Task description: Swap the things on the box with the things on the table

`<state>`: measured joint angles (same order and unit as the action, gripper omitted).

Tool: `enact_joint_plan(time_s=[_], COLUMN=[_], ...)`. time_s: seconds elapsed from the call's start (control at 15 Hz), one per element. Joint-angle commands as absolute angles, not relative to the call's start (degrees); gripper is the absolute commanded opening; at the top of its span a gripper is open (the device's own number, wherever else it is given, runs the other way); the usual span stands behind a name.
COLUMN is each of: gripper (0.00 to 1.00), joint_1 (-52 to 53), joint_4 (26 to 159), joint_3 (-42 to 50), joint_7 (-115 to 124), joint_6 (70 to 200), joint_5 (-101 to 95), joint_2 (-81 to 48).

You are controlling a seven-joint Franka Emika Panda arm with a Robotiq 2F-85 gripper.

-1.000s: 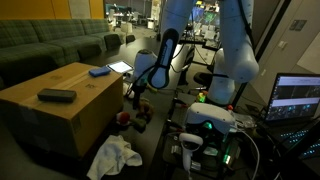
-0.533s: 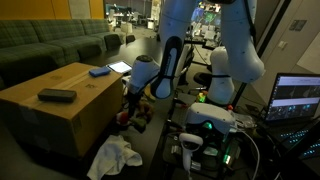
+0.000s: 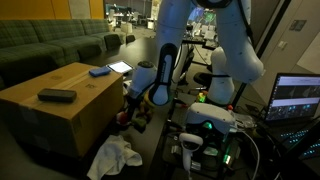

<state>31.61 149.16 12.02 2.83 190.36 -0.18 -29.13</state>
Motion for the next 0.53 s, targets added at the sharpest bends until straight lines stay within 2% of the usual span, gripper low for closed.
enact_joint_plan(time_s=[0.0, 0.47], gripper=[1.0, 1.0], joint_1=[23.15, 8.64], joint_4=[146.44, 139.56], joint_3=[5.37, -4.76], joint_7=[2.41, 1.02], joint_6=[194.1, 193.56], joint_5=[0.86, -2.19], joint_2=[-32.07, -38.55])
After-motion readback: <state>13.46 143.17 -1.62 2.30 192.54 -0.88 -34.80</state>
